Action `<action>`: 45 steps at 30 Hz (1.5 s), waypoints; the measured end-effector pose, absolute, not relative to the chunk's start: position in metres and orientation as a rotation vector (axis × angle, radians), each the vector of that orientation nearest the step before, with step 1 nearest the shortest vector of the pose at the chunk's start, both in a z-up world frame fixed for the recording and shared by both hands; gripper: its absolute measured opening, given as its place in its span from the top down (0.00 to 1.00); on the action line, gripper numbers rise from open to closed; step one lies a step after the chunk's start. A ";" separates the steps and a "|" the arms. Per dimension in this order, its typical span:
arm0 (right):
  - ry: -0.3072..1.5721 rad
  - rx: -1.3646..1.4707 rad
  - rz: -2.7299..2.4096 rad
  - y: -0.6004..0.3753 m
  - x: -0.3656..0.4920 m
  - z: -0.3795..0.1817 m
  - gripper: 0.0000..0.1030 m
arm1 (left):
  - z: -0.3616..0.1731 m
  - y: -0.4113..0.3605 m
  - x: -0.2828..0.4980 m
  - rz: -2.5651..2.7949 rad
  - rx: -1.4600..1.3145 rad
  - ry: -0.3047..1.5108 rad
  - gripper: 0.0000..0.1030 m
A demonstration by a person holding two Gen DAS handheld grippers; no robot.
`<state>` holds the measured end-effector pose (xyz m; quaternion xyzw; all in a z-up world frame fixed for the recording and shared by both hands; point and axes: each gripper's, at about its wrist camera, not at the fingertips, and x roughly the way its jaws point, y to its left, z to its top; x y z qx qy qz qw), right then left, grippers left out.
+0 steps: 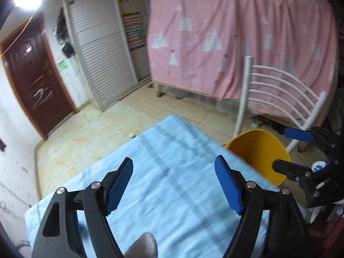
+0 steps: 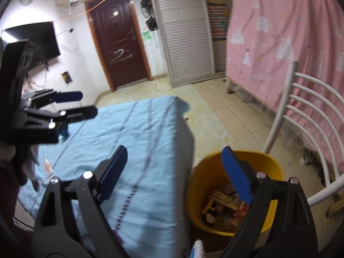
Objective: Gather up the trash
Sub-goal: 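Move back over the bed and grasp the blue yarn ball with the left tool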
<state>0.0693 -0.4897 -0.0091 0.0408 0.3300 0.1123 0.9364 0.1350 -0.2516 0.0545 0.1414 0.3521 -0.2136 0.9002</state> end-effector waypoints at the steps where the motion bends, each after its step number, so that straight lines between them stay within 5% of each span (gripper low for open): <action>1: 0.683 0.074 0.244 -0.480 0.071 -0.010 0.16 | 0.054 -0.243 0.136 -0.430 0.286 0.731 0.32; 24: 0.752 -0.083 0.499 -0.333 0.073 -0.014 0.14 | 0.012 -0.081 0.160 -0.235 0.140 0.839 0.31; 39: 0.807 -0.218 0.677 -0.255 0.063 -0.027 0.13 | -0.039 -0.053 0.176 -0.222 0.078 0.982 0.31; 42: 0.817 -0.236 0.694 -0.244 0.065 -0.030 0.13 | -0.041 -0.050 0.175 -0.211 0.078 0.967 0.40; 45: 0.827 -0.256 0.709 -0.231 0.069 -0.032 0.13 | -0.039 -0.046 0.175 -0.212 0.066 0.952 0.60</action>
